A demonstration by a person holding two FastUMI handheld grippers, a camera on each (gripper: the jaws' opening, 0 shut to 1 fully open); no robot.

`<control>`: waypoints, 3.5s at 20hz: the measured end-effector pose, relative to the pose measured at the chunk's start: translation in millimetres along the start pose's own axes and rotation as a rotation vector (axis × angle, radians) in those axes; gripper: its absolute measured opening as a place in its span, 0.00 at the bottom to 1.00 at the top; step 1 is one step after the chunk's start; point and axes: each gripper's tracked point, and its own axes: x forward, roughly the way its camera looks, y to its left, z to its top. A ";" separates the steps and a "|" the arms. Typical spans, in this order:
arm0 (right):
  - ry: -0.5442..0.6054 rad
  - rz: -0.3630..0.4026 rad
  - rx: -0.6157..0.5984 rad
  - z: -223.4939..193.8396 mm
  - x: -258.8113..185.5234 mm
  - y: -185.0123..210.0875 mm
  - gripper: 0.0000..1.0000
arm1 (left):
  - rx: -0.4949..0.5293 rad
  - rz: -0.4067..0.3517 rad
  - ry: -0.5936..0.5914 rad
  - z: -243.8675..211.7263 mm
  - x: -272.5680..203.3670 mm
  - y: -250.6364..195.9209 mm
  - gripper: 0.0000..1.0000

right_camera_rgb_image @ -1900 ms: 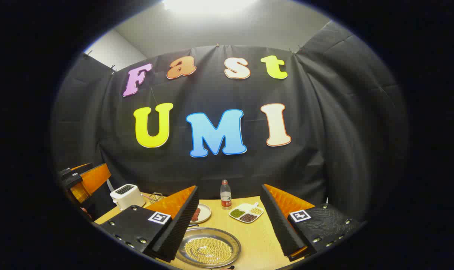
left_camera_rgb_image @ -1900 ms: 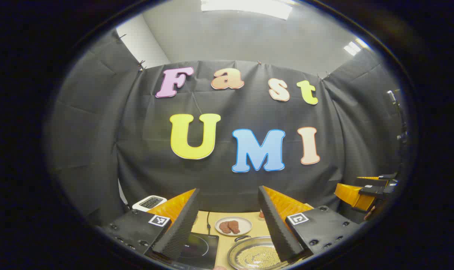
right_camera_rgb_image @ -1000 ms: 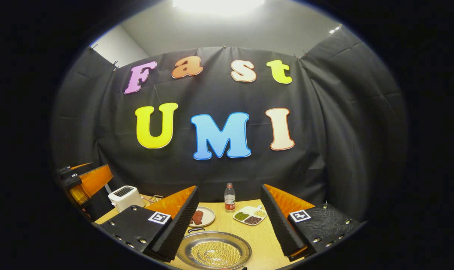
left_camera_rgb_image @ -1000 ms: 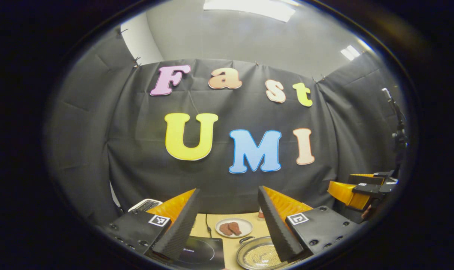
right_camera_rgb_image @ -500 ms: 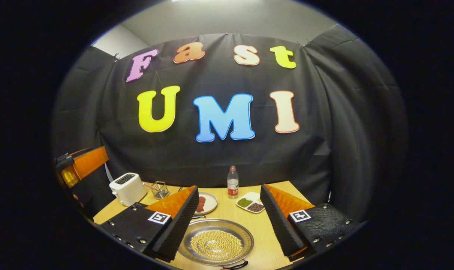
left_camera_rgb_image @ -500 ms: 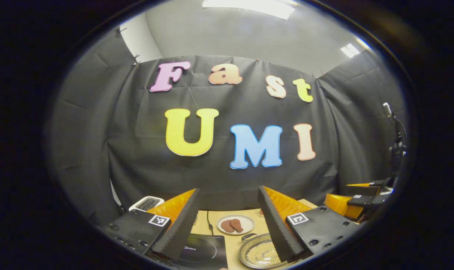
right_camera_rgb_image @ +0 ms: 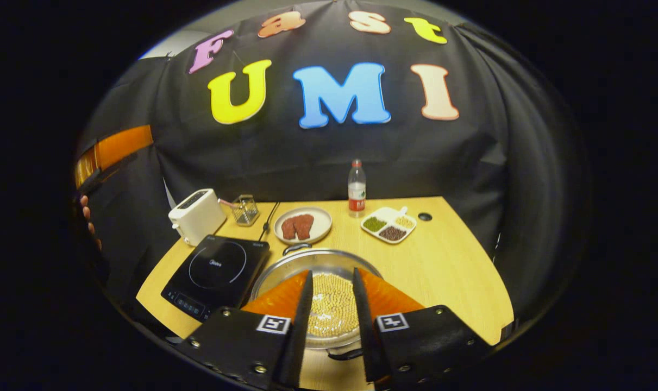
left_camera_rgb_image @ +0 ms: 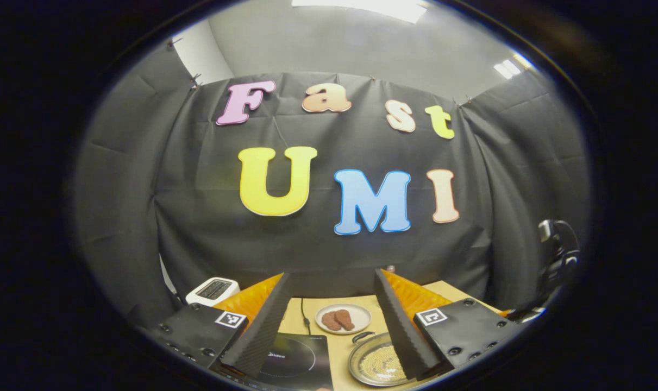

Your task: First push the handle of the pot to place it horizontally, then grasp the pot with both hands and set it on the induction cooktop.

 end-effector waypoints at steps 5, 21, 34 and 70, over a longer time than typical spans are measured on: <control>0.248 0.058 0.032 -64.5 4.9 3.7 0.09 | 0.000 0.018 0.020 -8.4 2.0 7.4 0.98; 0.591 0.144 -0.040 -170.6 12.8 25.7 0.00 | 0.001 0.058 0.046 -17.5 -6.7 20.4 0.98; 0.588 0.054 -0.004 -184.2 23.5 -6.0 0.00 | 0.015 0.050 0.080 -30.4 -9.8 15.6 0.95; 0.487 -0.177 -0.101 -109.0 95.8 -170.1 0.00 | 0.038 0.027 0.117 -43.5 -1.4 -10.2 0.95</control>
